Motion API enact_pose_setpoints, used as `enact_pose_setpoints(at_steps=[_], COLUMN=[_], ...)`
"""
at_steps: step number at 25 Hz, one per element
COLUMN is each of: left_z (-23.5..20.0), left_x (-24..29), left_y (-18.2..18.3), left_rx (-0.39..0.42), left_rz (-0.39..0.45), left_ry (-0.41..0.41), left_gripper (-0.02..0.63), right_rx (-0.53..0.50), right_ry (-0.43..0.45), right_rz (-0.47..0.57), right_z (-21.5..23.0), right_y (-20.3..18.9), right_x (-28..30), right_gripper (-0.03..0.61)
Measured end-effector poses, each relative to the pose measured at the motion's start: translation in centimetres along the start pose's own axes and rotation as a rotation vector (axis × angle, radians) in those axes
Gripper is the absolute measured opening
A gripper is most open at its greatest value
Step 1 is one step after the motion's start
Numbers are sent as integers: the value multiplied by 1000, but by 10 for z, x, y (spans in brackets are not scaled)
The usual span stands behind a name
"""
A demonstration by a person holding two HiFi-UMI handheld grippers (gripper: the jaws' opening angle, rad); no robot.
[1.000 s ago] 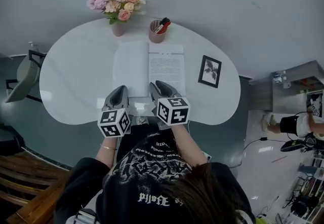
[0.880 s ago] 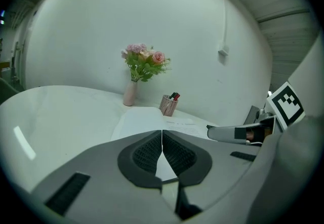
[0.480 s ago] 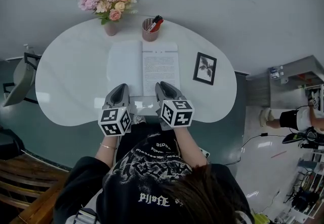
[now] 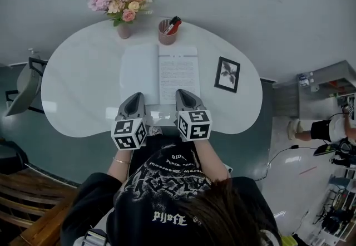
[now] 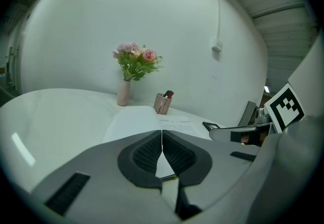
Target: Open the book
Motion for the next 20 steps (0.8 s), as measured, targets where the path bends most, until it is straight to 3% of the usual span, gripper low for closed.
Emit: enact_pose_setpoints(at_steps=[9, 20], left_z=[-4, -20], left_x=[-2, -13], left_y=[-5, 0], left_rx=[14, 28], left_rz=[-11, 36], left_ry=[-6, -6], left_gripper=[25, 25], right_rx=[-25, -102], right_ry=[-18, -33], right_rz=[-17, -27], right_z=[-1, -11], right_y=[-14, -18], right_x=[2, 10], right_gripper=[27, 28])
Point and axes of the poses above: the fingertips, and each gripper's own axes: x forward along the fingers, z to its right, y out of its top, the point moved 1 cm from there along -x, backward along the fingers, and after that the axes turned 9 degrees about z, right-handed, at the moved point
